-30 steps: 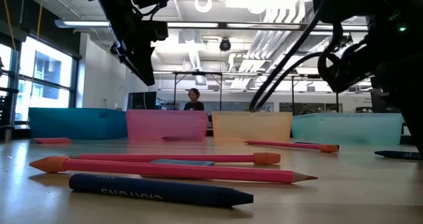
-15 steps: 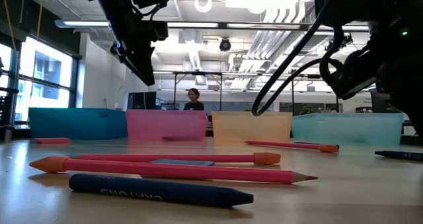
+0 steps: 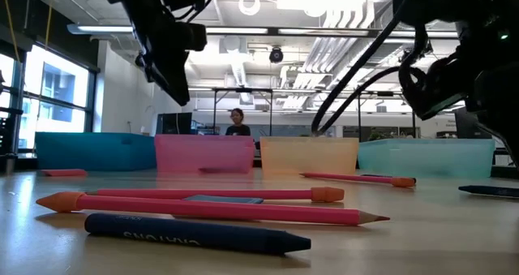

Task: Sort crayons/erasers/pens/pencils in bins
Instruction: Put the middle blue crayon into the pink bin

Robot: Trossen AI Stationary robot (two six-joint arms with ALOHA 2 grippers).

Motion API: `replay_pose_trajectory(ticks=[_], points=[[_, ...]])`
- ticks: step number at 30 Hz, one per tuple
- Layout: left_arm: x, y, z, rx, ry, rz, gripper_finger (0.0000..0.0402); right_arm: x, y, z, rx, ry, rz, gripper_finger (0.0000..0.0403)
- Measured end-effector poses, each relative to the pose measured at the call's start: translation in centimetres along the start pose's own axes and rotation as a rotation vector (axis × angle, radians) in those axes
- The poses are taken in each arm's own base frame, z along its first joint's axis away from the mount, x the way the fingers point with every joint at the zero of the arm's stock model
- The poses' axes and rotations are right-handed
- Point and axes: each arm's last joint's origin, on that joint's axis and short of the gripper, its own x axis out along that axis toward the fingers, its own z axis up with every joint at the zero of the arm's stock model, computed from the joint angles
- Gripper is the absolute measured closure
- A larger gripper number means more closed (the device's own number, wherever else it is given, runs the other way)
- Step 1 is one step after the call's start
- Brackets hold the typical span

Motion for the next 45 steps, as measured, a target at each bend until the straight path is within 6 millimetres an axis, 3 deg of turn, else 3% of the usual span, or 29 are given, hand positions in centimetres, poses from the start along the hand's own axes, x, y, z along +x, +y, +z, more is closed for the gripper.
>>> replay_pose_trajectory(ticks=[11, 19, 25, 33, 45], points=[[-0.1, -0.9, 0.4, 0.003, -0.002, -0.269, 0.0268, -5.5, 0.9, 0.0, -0.053, -0.255, 0.314, 0.0399], [-0.3, -1.3, 1.8, 0.047, -0.144, -0.350, 0.0263, -9.3, -0.7, 1.0, 0.008, -0.506, 0.380, 0.0400], [-0.4, -1.4, 2.4, 0.062, -0.211, -0.360, 0.0232, -11.7, -1.6, 1.9, 0.034, -0.673, 0.447, 0.0400], [-1.3, -2.5, 3.9, 0.117, -0.375, -0.530, 0.0186, -14.2, -1.6, 3.8, -0.004, -0.928, 0.530, 0.0400], [-3.3, -4.5, 5.8, 0.138, -0.639, -0.696, 0.0192, -17.0, -2.2, 6.3, -0.118, -1.216, 0.573, 0.0400]])
